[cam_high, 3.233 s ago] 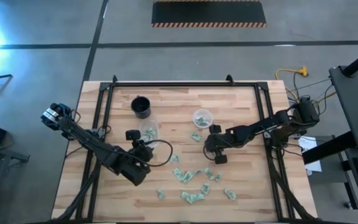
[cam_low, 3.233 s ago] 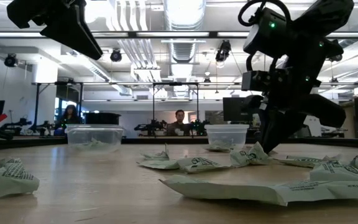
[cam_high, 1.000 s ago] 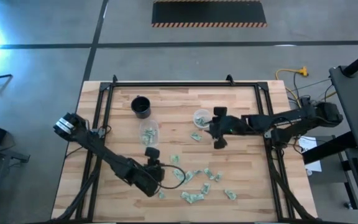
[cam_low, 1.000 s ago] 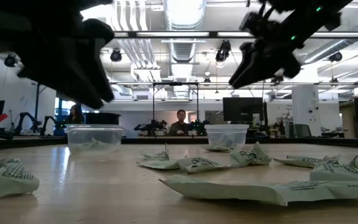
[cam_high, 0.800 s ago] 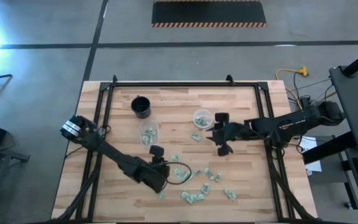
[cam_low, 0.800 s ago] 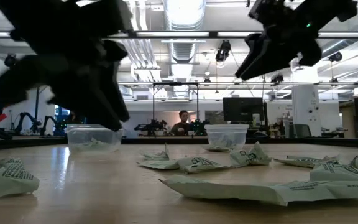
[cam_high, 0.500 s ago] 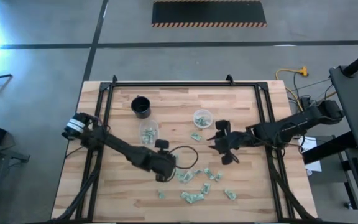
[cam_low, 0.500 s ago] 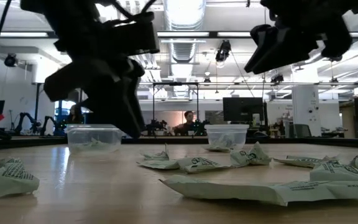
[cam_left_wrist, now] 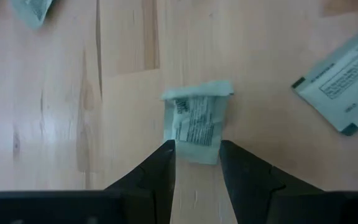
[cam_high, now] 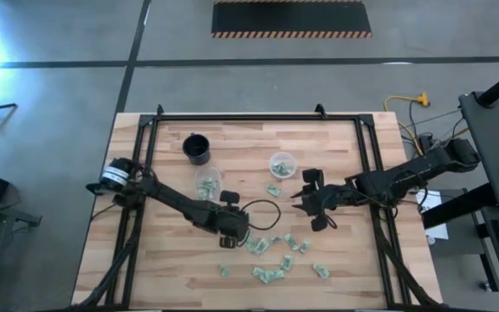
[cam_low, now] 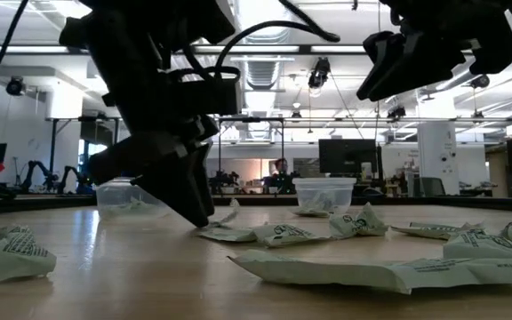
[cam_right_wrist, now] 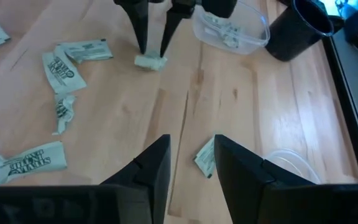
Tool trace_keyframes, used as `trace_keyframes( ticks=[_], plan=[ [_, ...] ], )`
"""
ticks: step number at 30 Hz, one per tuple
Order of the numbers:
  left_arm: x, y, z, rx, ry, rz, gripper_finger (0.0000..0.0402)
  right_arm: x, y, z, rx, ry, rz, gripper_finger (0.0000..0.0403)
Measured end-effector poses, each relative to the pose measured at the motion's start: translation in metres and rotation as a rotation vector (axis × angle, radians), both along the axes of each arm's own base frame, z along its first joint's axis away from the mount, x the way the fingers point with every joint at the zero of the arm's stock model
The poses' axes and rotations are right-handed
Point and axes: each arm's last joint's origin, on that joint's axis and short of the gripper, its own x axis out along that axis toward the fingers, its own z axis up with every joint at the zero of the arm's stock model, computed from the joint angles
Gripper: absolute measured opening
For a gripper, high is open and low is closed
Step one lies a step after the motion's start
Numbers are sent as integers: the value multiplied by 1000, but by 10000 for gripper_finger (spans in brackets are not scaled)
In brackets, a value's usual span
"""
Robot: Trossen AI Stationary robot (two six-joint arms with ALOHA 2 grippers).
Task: Pick and place items into bin
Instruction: Put the stevia packet into the left transparent bin
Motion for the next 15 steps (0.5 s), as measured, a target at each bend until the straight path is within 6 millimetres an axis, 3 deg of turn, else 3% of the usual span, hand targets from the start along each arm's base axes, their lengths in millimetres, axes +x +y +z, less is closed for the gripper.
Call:
trace_keyframes(
  ticks=[10,15],
  plan=[
    [3,9,-1,-52,20,-2,113,0,0,0,3,-1,-2,109],
    [5,16,9,-82,24,-38,118,0,0,0,5,-1,-4,107]
  ],
)
